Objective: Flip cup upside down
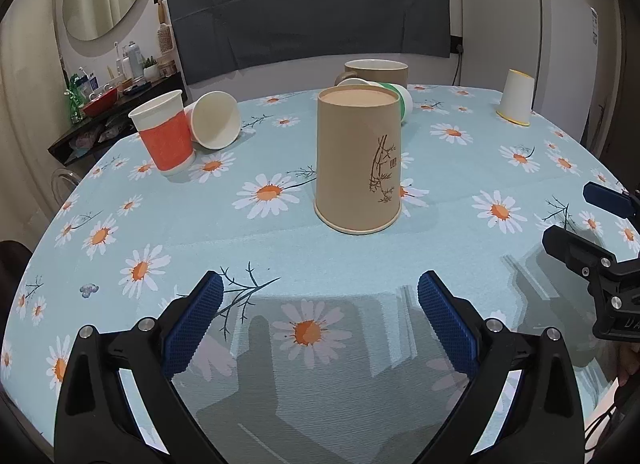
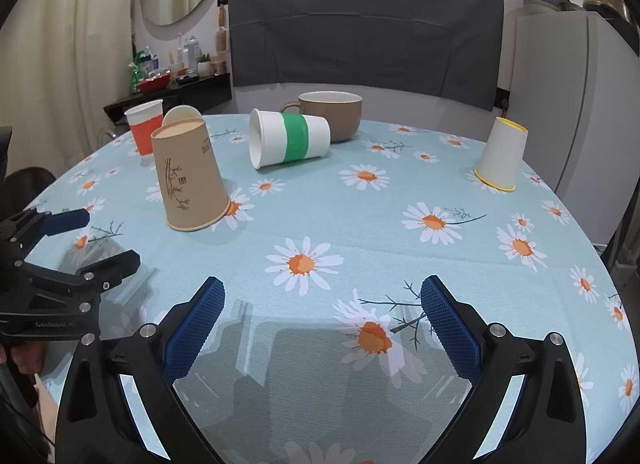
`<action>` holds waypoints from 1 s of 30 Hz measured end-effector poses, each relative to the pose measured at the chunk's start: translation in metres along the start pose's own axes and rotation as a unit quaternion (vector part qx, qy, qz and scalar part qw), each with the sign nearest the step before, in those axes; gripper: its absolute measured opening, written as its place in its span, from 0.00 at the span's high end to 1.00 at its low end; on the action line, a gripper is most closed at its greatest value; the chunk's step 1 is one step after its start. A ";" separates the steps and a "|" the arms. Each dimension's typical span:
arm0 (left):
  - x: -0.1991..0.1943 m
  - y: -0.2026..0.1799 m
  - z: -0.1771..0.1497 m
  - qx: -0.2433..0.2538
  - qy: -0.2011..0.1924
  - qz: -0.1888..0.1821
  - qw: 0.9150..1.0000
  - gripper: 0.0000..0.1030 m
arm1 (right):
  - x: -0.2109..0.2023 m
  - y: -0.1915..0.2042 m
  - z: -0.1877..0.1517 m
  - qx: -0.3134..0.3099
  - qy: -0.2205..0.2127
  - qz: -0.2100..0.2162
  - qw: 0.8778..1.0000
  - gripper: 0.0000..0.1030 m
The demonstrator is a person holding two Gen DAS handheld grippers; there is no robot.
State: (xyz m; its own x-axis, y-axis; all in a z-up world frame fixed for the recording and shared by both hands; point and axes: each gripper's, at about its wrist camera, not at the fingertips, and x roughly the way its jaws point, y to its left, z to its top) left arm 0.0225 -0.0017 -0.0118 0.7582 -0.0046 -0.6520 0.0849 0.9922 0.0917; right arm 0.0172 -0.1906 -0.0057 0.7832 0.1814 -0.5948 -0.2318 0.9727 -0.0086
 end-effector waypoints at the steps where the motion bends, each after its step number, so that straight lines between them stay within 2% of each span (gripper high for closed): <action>1: 0.000 0.000 0.000 0.000 0.000 -0.001 1.000 0.07 | 0.000 0.000 0.000 0.000 0.000 0.000 1.000 0.08; 22: -0.004 -0.004 -0.001 0.010 -0.012 0.008 1.000 0.07 | -0.001 0.001 0.000 0.001 -0.002 0.000 1.000 0.08; 30: -0.007 -0.001 -0.001 0.005 -0.022 -0.012 1.000 0.07 | -0.001 0.001 0.000 0.002 -0.002 0.000 1.000 0.08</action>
State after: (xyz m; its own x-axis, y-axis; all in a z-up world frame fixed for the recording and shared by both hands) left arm 0.0162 -0.0027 -0.0084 0.7839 -0.0337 -0.6199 0.1095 0.9904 0.0847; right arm 0.0164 -0.1892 -0.0051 0.7854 0.1818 -0.5918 -0.2298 0.9732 -0.0060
